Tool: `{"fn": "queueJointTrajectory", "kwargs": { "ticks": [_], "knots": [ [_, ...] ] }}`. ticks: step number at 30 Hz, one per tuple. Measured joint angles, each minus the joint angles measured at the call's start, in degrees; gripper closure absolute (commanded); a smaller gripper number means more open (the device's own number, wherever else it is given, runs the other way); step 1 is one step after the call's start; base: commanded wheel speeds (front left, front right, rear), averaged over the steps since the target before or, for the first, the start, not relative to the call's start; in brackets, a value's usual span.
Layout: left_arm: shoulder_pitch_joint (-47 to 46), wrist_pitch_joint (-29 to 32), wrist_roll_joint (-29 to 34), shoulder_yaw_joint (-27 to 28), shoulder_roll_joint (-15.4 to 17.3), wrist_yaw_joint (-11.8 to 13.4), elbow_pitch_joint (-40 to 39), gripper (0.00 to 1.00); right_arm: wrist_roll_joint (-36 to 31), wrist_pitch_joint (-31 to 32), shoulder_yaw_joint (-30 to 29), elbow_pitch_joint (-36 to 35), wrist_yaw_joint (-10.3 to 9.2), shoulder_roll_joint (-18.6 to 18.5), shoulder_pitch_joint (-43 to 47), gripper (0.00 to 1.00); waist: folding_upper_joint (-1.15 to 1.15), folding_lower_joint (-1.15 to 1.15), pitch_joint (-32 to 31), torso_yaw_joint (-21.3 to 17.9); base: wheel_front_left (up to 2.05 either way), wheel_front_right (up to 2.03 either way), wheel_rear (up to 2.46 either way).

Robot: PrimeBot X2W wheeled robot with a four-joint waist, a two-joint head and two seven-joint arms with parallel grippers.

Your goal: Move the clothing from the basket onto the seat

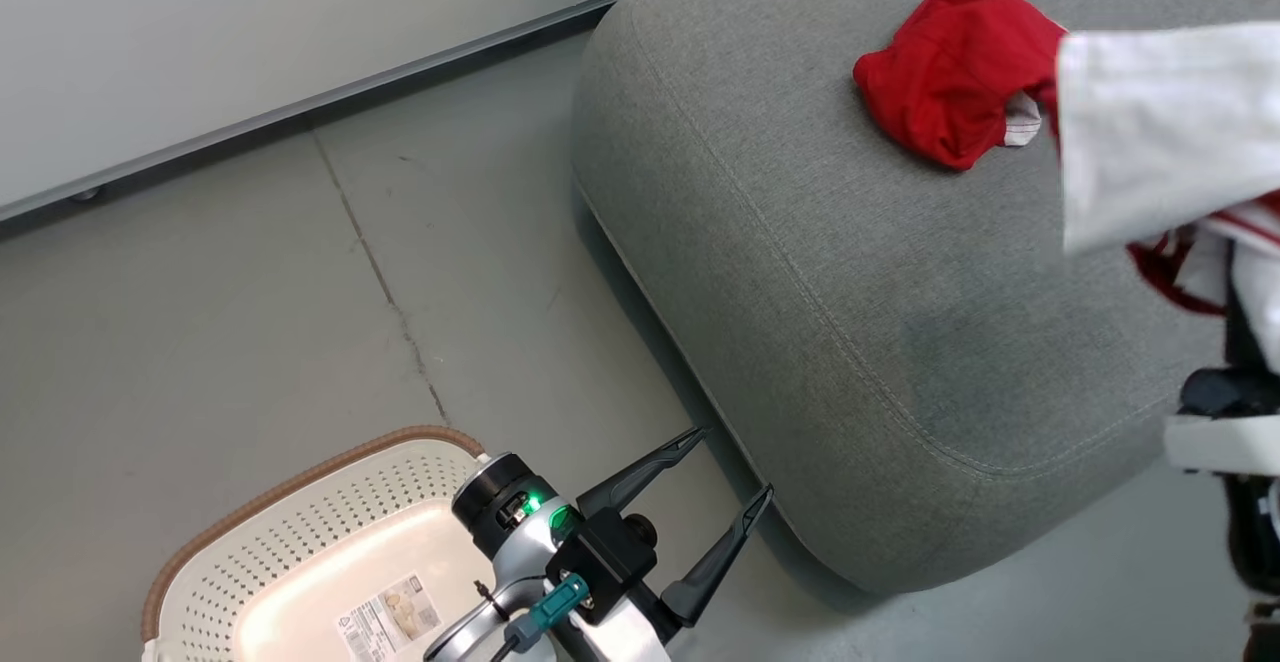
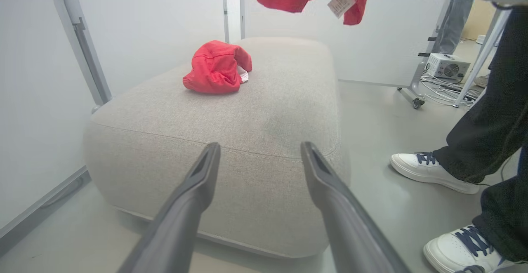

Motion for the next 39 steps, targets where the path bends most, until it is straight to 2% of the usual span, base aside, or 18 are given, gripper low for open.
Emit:
{"fn": "queueJointTrajectory", "kwargs": {
  "ticks": [4, 9, 14, 19, 27, 39],
  "knots": [
    [-2.4, 0.0, 0.5, -0.2, 1.4, 0.0, 0.1, 0.0, 0.9, 0.0, -1.6, -1.4, 0.0, -5.1, -8.0, 1.0, 0.0, 0.0, 3.8, 1.5, 0.0, 0.0, 0.0],
    [-4.6, 0.0, 0.9, -1.0, 2.3, 0.0, 0.1, 0.0, 3.2, 0.0, -3.3, -0.3, 0.0, -9.2, -16.4, 1.0, 0.0, 0.0, 7.4, 3.0, 0.0, 0.0, 0.0],
    [-7.6, 0.0, 1.3, -2.3, 3.7, 0.0, 0.1, 0.0, 5.1, 0.0, -6.4, 5.0, 0.0, -12.8, -25.3, 1.0, 0.0, 0.0, 11.9, 4.6, 0.0, 0.0, 0.0],
    [-10.7, 0.0, 1.4, -1.9, 3.7, 0.0, -0.3, 0.0, 4.9, 0.0, -9.2, 14.8, 0.0, -16.6, -31.8, 1.0, 0.0, 0.0, 16.3, 6.6, 0.0, 0.0, 0.0],
    [-14.0, 0.0, 1.8, -3.4, 4.4, 0.0, -0.5, 0.0, 4.8, 0.0, -9.1, 29.3, 0.0, -19.1, -40.5, 1.0, 0.0, 0.0, 22.1, 10.0, 0.0, 0.0, 0.0],
    [-16.5, 0.0, 2.0, -4.7, 4.4, 0.0, -0.4, 0.0, 4.8, 0.0, -8.4, 43.8, 0.0, -20.3, -44.6, 1.0, 0.0, 0.0, 27.0, 13.4, 0.0, 0.0, 0.0]
  ]
}}
